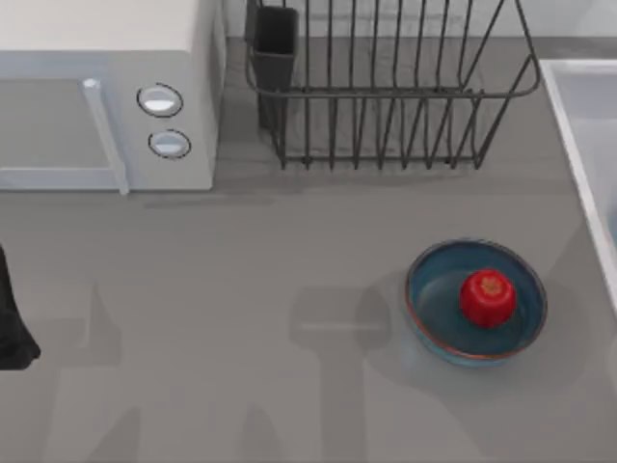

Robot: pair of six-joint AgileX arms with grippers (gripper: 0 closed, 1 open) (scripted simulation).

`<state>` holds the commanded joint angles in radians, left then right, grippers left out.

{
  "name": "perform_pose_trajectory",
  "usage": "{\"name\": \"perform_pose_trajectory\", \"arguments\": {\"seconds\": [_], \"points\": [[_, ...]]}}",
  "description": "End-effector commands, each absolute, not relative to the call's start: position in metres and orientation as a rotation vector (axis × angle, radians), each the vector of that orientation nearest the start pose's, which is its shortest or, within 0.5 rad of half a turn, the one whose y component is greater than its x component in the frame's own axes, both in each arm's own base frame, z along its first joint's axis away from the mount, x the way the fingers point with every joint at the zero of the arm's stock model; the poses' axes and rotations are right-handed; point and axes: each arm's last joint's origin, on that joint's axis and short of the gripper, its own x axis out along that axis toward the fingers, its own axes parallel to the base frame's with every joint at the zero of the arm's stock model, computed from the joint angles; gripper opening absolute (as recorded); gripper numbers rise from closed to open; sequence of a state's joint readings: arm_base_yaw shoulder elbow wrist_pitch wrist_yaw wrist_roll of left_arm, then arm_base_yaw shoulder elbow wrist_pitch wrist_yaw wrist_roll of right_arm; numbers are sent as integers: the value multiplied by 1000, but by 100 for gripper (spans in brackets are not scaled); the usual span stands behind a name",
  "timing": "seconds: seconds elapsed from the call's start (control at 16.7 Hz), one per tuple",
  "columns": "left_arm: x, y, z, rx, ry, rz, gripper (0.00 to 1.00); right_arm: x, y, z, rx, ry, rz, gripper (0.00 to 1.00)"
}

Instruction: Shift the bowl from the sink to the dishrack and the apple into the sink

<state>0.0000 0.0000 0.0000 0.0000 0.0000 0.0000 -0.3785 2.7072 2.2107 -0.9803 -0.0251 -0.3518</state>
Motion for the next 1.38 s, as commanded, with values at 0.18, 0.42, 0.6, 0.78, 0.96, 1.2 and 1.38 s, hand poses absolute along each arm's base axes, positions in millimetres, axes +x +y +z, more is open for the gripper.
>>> {"name": "perform_pose_trajectory", "arguments": {"seconds": [0.18,0.42,0.6,0.78,0.96,1.2,1.38], "points": [[106,-1,160,0,0,0,100,485,-185,48,7,1471,-8,47],[106,-1,160,0,0,0,100,485,-185,48,7,1471,-8,17],[106,-1,160,0,0,0,100,485,-185,48,7,1471,-8,0],[106,-1,160,0,0,0,100,485,-185,48,7,1471,-8,0],[106,-1,160,0,0,0,100,485,-185,48,7,1471,-8,0],[106,-1,160,0,0,0,100,483,-186,56,7,1468,-8,0],[106,-1,160,0,0,0,100,465,-202,90,15,1474,-11,0]]}}
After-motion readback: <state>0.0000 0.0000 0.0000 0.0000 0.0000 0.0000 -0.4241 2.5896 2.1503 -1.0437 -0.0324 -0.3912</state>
